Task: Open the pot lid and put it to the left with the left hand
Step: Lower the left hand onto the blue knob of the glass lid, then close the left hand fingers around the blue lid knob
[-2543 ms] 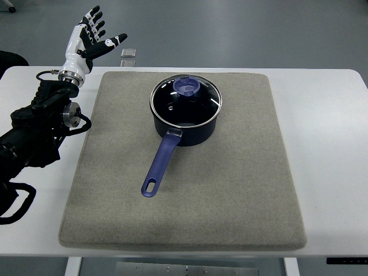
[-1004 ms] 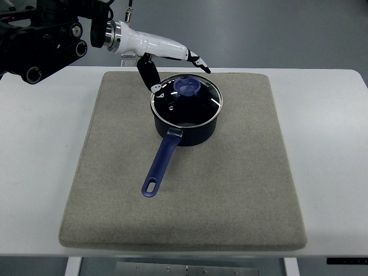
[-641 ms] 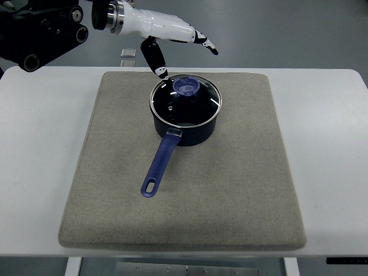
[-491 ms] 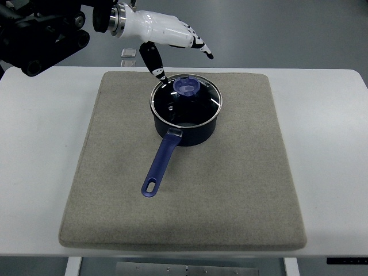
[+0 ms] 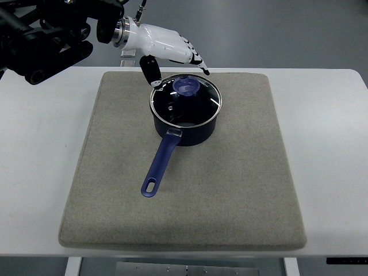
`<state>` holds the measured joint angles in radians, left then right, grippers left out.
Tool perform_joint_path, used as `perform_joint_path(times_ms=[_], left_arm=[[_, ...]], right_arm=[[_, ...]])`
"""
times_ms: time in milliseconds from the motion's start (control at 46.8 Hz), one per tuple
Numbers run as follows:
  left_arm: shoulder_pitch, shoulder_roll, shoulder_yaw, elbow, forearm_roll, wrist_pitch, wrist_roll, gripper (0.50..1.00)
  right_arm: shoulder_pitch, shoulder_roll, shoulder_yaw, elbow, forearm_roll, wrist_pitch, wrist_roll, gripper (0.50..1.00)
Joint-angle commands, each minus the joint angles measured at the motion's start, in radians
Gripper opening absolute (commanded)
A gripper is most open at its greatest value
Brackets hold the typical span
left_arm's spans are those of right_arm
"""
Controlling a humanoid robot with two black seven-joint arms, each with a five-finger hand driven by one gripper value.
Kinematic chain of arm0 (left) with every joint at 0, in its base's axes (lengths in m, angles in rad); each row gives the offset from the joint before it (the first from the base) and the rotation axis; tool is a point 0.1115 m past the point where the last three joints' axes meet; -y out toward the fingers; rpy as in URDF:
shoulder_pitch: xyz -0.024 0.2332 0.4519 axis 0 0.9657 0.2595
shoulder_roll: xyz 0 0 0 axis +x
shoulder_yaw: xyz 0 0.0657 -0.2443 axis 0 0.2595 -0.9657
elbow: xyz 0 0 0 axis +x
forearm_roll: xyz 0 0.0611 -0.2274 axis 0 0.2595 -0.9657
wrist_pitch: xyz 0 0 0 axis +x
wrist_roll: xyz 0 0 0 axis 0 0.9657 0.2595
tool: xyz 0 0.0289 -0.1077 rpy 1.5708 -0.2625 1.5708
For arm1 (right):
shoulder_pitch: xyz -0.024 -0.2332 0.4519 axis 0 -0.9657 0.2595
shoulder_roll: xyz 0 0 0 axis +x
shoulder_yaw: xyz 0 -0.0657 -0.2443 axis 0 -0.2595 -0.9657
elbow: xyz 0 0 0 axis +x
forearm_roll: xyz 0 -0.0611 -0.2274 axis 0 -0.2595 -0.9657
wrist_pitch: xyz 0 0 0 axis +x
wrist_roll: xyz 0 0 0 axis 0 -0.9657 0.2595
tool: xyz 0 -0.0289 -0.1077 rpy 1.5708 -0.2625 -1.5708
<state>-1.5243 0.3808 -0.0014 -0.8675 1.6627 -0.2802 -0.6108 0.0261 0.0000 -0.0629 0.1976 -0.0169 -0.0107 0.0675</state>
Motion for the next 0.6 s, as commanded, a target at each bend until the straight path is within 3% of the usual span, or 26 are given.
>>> perform_joint_path(times_ms=[0,577], left_arm=[[0.001,0.001,0.000,-0.016,-0.001,-0.017,0.000,0.932],[0.026,0.007,0.009,-0.007,0.002,-0.019,0.000,0.934]], right_arm=[[0.000,0.000,0.000,0.000,0.000,0.000,0.000,0.917],[0.000,0.000,0.000,-0.001,0.000,0.000,0.000,0.917]])
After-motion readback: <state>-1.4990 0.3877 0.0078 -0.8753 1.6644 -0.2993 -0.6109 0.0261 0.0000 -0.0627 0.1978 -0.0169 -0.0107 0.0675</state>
